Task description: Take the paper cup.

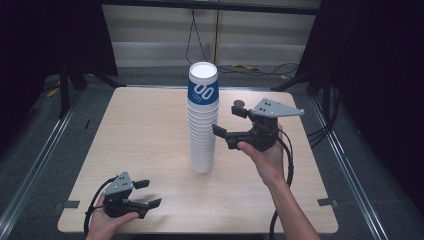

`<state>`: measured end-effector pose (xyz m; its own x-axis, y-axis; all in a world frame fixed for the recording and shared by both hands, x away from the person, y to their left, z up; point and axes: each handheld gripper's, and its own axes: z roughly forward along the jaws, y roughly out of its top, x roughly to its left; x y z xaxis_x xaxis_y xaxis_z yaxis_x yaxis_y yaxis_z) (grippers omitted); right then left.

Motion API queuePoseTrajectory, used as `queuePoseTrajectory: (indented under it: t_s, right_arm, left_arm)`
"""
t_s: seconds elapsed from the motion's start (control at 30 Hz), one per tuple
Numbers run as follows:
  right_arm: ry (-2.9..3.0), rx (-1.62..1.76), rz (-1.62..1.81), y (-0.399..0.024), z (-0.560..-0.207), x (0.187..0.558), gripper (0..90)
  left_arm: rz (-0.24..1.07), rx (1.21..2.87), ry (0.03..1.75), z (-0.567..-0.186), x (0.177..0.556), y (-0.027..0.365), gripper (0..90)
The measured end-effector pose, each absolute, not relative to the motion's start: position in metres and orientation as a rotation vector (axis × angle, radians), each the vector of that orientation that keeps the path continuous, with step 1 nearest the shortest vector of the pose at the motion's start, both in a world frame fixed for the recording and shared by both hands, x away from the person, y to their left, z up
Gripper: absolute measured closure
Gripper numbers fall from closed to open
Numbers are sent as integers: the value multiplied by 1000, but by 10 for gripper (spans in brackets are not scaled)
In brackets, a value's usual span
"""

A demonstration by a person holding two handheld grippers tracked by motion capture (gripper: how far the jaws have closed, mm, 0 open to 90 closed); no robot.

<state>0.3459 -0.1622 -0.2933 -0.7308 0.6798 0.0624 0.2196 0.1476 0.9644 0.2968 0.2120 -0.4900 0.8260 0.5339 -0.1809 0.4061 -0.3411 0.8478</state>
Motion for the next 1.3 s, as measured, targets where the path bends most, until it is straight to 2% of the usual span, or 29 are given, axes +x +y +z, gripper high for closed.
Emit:
queuePoseTrajectory:
  t_s: [1.0,1.3]
  right_arm:
    - [2035,779,1673,-139,-244,377,135]
    - [2042,777,1685,-125,-240,392,136]
  left_arm:
    - [164,1981,700,-490,298,213,202]
    - [161,1981,699,-490,298,213,202]
